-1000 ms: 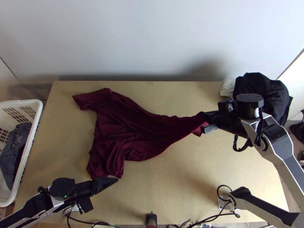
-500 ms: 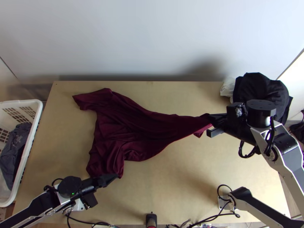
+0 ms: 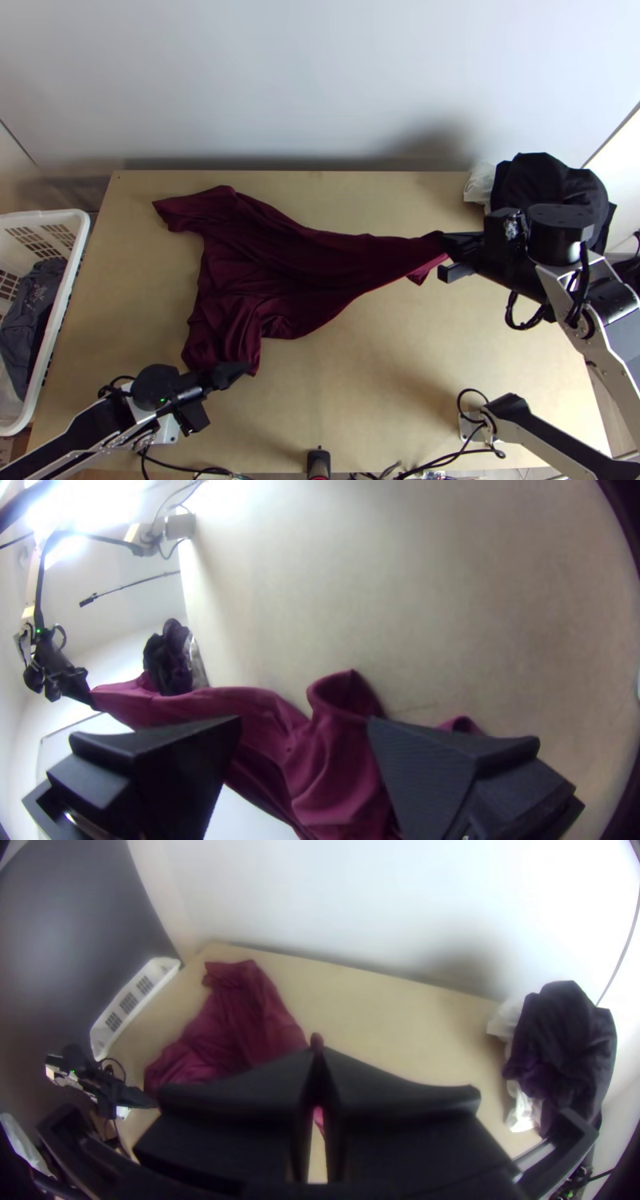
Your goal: Fold the t-shirt
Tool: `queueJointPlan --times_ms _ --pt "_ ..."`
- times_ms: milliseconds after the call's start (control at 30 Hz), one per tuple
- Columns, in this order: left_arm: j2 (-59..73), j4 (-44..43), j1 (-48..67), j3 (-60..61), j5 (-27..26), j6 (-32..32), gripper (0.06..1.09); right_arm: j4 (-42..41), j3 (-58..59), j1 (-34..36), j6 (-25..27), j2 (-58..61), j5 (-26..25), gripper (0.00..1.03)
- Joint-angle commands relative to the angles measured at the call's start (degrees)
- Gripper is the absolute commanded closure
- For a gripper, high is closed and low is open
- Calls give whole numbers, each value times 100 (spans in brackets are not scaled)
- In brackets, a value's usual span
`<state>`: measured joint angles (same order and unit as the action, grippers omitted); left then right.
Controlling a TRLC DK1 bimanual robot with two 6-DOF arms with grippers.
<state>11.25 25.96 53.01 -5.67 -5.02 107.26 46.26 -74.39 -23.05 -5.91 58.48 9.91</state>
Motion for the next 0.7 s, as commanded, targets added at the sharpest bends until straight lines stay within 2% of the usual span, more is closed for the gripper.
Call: queueJointPlan --times_ms 0,67,233,333,367,533,667 --pt "616 -425 332 66 -369 -48 21 146 -304 -24 -86 50 2 100" --pt "791 -425 420 66 -386 -21 28 208 -339 -7 -94 -3 2 100" --pt "1574 -899 227 93 -175 216 29 393 -348 55 -103 -258 2 100" --pt "1934 -1339 -46 93 -166 489 46 463 -251 116 -103 -416 2 100" --pt "2083 -1523 -133 93 -158 506 47 480 -216 134 -103 -460 2 100" --pt "3296 -3079 -977 75 -272 840 46 498 -137 169 -129 -557 2 100" --pt "4272 -4529 -1153 -13 -263 805 46 498 -111 134 -156 -548 11 100"
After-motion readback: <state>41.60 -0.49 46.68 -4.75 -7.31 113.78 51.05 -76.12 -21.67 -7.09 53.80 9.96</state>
